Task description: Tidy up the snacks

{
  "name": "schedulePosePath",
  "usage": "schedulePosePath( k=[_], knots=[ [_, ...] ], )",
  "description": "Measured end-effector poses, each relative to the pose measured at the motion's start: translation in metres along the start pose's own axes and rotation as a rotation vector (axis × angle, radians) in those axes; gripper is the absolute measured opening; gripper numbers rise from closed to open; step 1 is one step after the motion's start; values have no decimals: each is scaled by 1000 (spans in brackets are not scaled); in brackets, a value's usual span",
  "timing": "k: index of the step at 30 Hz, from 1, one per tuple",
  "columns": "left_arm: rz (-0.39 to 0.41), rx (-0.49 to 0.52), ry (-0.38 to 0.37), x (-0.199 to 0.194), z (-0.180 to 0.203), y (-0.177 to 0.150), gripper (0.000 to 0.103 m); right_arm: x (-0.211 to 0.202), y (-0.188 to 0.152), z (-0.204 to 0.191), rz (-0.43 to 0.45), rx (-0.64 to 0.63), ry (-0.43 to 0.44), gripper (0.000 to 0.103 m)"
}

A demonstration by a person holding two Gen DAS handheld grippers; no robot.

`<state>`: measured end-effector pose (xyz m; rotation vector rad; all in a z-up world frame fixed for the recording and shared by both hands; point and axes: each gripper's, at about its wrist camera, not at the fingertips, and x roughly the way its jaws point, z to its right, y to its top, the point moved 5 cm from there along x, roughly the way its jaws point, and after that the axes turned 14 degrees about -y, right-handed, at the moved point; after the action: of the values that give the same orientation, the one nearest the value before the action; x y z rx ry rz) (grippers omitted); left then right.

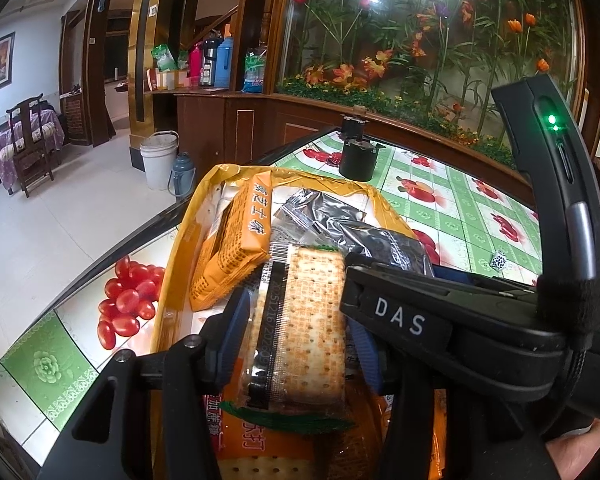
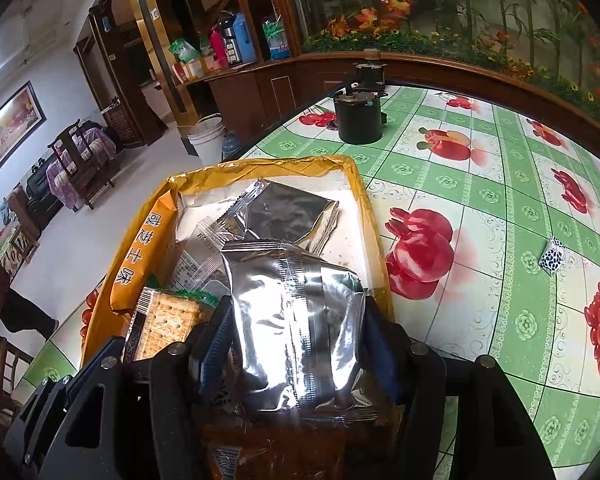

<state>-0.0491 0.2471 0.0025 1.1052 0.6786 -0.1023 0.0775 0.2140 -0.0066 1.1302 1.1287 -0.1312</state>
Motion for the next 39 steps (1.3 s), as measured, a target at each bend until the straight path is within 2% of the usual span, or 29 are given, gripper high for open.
schedulePosePath(
  k=[3,8,11,16,23,33,39],
  knots=[
    [5,6,5,-1,0,0,55,0,0,0,2,6,4,66],
    [46,-2,8,-9,-4,3,74,-5,0,8,18,51,21,71],
    [60,-3,11,-12,-3,4,80,-10,1,11,35,68,36,71],
    [110,10,20,-23,-1,7,83,-24,3,15,86,61,21,80],
    [257,-4,12,-56,-5,10,92,-49,7,28,157,100,34,81],
    [264,-4,31,-58,-4,13,93,-67,-4,57,169,121,34,82],
    [287,21,26,-61,3,14,93,-77,-11,95,172,189,24,82]
  ],
)
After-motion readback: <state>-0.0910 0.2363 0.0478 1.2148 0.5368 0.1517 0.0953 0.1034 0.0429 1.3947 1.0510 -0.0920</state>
